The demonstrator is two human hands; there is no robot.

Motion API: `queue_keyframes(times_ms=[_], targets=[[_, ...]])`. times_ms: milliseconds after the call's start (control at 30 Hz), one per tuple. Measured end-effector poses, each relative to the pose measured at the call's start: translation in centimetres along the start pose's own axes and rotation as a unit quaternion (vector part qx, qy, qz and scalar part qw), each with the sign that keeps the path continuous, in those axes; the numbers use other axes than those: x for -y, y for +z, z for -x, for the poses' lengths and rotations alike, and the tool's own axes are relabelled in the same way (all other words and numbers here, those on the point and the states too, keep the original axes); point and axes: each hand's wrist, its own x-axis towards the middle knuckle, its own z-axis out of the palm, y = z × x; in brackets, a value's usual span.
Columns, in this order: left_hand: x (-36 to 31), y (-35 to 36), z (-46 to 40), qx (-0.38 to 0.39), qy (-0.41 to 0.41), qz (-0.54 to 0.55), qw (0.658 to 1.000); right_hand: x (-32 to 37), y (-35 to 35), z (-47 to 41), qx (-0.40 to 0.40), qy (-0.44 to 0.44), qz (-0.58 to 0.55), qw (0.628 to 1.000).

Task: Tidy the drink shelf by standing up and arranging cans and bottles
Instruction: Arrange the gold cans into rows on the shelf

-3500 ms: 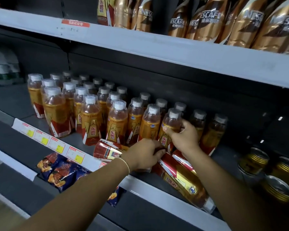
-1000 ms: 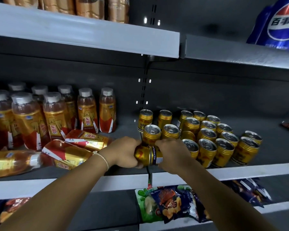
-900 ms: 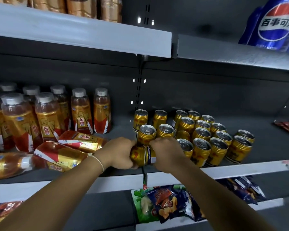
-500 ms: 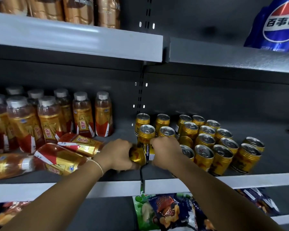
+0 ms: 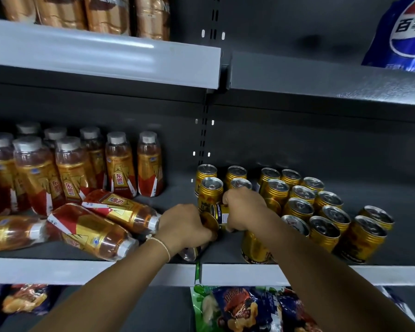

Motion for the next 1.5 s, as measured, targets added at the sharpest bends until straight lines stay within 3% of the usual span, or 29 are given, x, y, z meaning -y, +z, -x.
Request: queue_keyframes(times_ms=[267,500,667,800,1233,1500], targets=[[-0.1,-0.1,-0.1,0.026,-0.075,0.088,0.993,-0.9,0.3,-0.2,-0.003,0.002,-0.066,0.998],[1.2,-0.8,0.2,0.036,-0.092,0.166,0.981,-1.2,0.3,-0.5,0.013,-0.008,-0.091,0.996],[1.5,-1.5,0.5,0.025,-0.094,0.275,0.957,-2.7,0.8,-0.5,-0.016,-0.001,-0.221,0.975],[0.8,-1.3,0.6,0.025,-0.034,0.374,0.926,-4.1,0.9,-0.2,-0.048,0.012,-0.309,0.95],[-2.1,2.3,2.4,-0.074,0.091,0.341,0.933,-5.4,0.4,2.3,-0.126,0.037,-0.342,0.93],[-1.3,3.7,2.5,-0.085,0.126,0.318,0.936,-3.5,2.1,3.3,-0.174,0.036,-0.319,0.931]])
